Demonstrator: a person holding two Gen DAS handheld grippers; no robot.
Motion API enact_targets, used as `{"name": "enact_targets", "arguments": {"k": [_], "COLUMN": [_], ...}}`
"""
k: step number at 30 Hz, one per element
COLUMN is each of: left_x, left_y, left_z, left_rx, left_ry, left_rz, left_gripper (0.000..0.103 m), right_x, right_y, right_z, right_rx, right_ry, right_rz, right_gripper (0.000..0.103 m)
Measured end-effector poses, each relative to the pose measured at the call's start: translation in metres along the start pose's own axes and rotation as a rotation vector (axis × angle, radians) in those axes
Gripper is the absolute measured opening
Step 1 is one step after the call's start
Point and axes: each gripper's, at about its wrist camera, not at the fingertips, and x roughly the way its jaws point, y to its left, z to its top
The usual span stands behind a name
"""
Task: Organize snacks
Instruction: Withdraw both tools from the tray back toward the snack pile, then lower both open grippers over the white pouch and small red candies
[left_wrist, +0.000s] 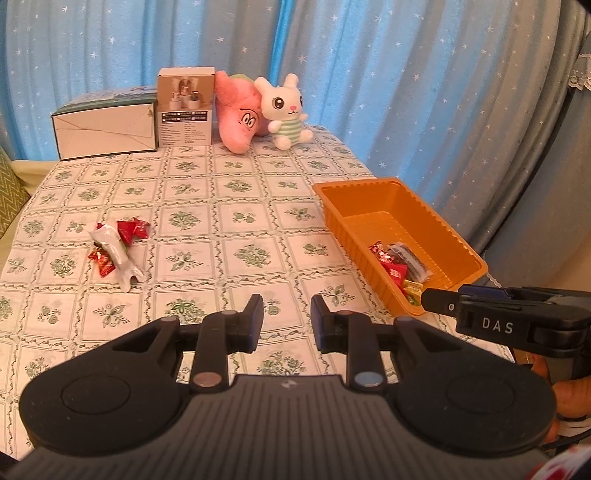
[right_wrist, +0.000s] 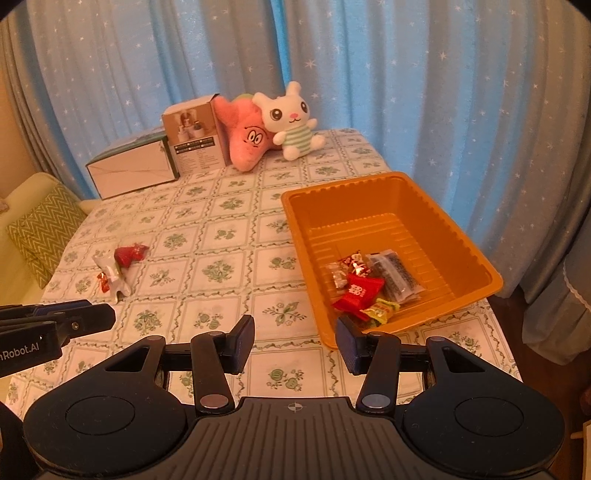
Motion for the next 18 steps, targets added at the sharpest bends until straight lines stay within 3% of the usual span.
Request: {"name": "enact_targets", "arguments": {"k": [8, 18], "left_x": [-0.002, -0.003], "left_y": [0.019, 0.072], "left_z": [-0.002, -0.006], "left_rx": [-0.019, -0.099], "left_ry": [-0.002, -0.002], "left_rz": [0.043, 0.137], "left_gripper": [0.024, 0.025], "right_x": [0.008, 0.027], "right_y": [0.018, 0.050], "right_z": [0.002, 0.007], "right_rx": [-0.027, -0.076], "right_ry": [0.007, 0.011], "right_rz": [0.026, 0.090], "right_gripper": [0.049, 0.049]}}
